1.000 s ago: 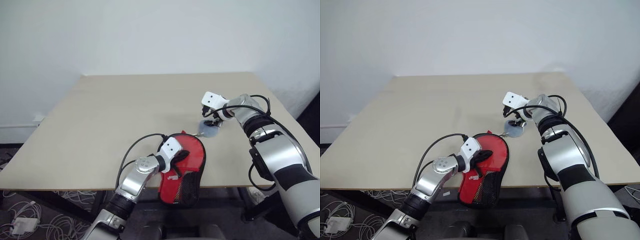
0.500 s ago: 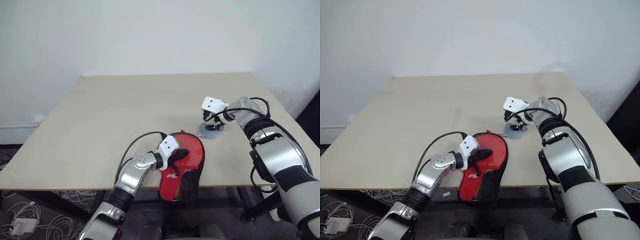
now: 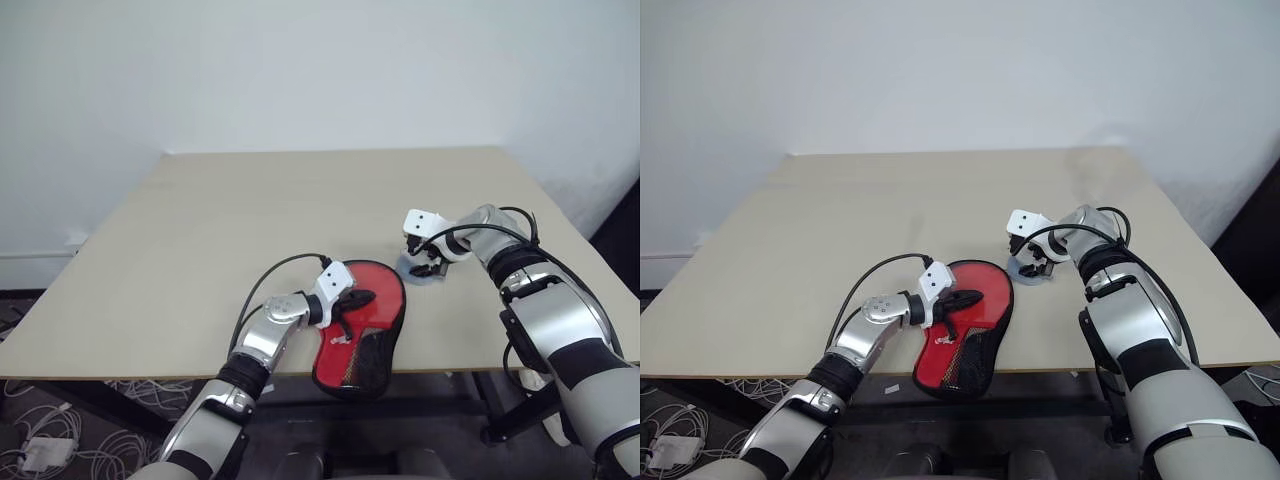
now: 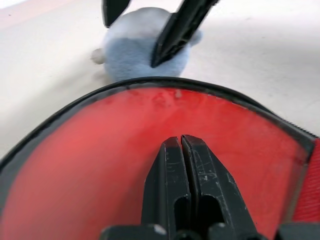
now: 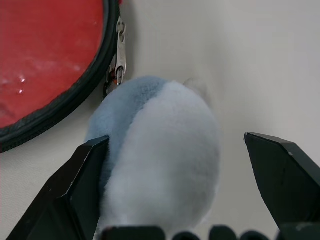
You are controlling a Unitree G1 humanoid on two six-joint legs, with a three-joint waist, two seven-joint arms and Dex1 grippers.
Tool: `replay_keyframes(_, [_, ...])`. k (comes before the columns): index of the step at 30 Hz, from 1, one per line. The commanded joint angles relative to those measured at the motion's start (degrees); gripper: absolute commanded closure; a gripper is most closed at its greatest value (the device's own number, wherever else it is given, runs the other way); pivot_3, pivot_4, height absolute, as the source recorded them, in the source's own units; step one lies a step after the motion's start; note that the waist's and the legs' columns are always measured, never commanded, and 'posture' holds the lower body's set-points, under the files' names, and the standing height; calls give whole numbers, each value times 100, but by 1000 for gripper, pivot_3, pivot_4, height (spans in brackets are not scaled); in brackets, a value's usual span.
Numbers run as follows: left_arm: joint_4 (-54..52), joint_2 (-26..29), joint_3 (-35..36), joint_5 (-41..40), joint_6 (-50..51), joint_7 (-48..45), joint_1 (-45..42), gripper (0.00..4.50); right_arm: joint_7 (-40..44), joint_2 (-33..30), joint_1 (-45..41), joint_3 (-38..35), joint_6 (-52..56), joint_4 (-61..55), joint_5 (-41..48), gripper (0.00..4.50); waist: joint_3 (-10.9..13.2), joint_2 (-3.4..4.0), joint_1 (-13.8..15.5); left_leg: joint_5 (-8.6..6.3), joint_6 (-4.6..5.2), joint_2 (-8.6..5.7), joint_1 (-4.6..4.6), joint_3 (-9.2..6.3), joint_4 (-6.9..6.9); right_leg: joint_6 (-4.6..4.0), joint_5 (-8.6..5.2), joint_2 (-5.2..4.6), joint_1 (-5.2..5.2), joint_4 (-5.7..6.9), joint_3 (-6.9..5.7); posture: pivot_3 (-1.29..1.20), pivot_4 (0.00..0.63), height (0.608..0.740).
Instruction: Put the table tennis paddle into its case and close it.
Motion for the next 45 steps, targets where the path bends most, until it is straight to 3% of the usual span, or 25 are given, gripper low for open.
replay_keyframes(1, [423,286,306,265,25,224,-23,4500,27,-84,25,74,41,-43,-107,50,0,0,-17,1,1,0,0,-1,0,0,0,2,-5,1,3,0,0,734])
replay_keyframes(5, [474,257,374,335,-23,202,18,4500,93,-83,37,59,28,-62,-84,50,-1,0,-11,4,8,-4,-10,-3,-5,-5,-4,1,-19,0,12,0,0,734])
replay_keyframes(16, [500,120,395,406,-66,103,164,4500,251,-84,58,63,20,-107,-74,3554,-1,-1,-1,3,7,-6,-11,-1,-6,-4,-4,-1,-21,-1,21,0,0,734])
replay_keyframes(19, [506,111,387,355,-66,-58,177,4500,254,-88,68,72,3,-135,-80,4057,-1,-1,-1,3,7,-6,-11,-1,-6,-4,-4,0,-21,0,21,0,0,734])
replay_keyframes(33, [1182,110,403,423,-196,-940,-58,4500,809,-445,115,-33,-129,-689,82,4091,0,0,8,3,7,-13,-16,3,-6,-1,-6,-4,-21,-2,18,0,0,734])
replay_keyframes(39, [1583,99,427,486,-312,-1106,-252,4500,1195,-729,434,-204,200,-1505,325,4091,0,0,11,3,8,-14,-18,2,-6,2,-8,-6,-22,-3,18,0,0,734])
replay_keyframes(45, [1848,72,388,572,-404,-1250,-393,4500,1504,-1148,1151,-299,841,-3031,516,4091,0,-1,39,2,7,-15,-24,1,-2,8,-11,-10,-21,-6,13,0,0,734])
